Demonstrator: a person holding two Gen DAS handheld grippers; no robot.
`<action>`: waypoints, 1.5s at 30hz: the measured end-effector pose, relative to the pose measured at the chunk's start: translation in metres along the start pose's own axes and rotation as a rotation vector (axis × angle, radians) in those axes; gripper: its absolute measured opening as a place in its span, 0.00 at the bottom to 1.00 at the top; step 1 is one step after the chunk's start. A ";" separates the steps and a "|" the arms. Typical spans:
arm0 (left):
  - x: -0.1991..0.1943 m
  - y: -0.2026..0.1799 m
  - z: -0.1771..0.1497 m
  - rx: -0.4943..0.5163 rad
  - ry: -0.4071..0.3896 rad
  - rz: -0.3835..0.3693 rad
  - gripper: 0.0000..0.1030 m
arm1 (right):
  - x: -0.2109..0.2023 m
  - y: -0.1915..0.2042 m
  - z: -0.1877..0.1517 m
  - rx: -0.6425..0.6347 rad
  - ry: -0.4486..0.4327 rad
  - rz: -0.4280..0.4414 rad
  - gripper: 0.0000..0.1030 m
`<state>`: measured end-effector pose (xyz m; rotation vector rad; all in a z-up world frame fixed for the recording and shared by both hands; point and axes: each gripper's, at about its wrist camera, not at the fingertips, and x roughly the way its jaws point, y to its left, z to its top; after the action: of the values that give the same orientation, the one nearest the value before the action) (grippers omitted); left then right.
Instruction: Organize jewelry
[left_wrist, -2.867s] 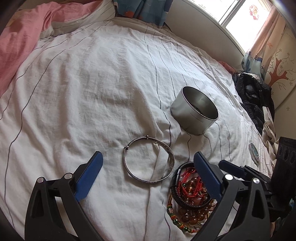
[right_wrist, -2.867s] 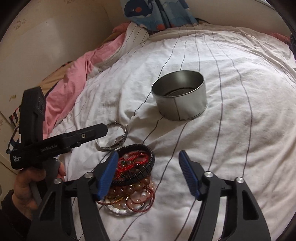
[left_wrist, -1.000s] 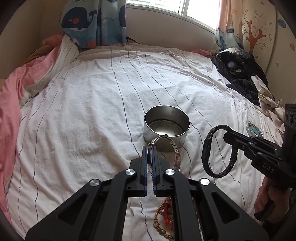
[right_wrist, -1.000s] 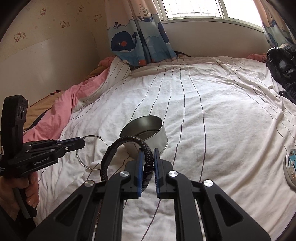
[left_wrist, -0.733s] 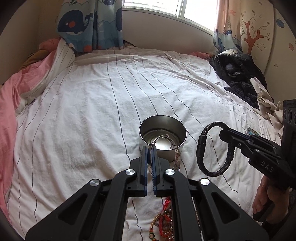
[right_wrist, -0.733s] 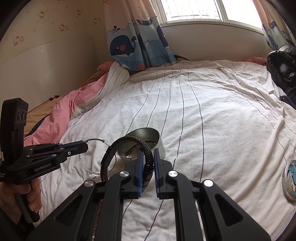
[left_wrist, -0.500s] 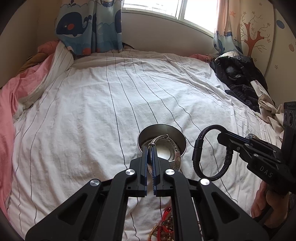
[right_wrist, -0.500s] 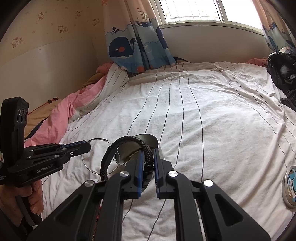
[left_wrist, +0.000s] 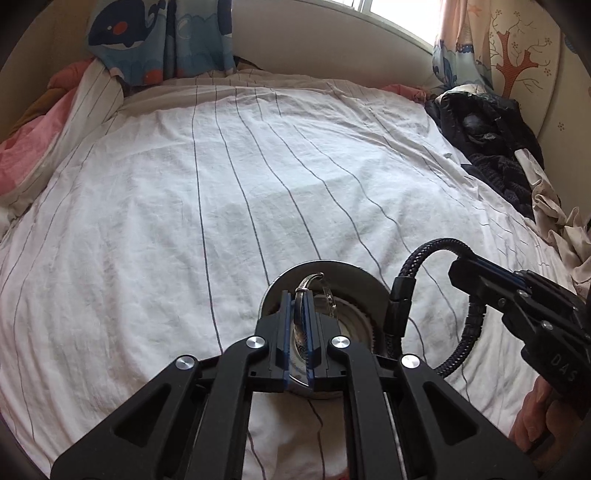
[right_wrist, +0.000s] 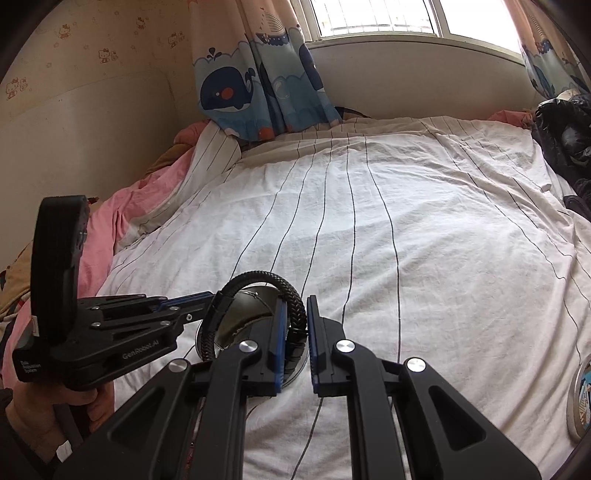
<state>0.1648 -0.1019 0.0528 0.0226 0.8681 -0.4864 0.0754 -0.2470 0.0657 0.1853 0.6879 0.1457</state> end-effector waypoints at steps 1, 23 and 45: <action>0.000 0.004 0.001 -0.013 0.002 -0.004 0.09 | 0.004 0.000 0.001 -0.002 0.006 -0.002 0.11; -0.051 0.027 -0.043 -0.036 0.009 0.018 0.43 | 0.003 0.010 -0.014 -0.025 0.065 -0.022 0.44; -0.053 -0.003 -0.118 -0.011 0.137 -0.134 0.09 | -0.044 -0.010 -0.100 0.123 0.148 0.034 0.55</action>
<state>0.0487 -0.0581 0.0155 -0.0123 1.0106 -0.6106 -0.0219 -0.2533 0.0147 0.3066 0.8419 0.1507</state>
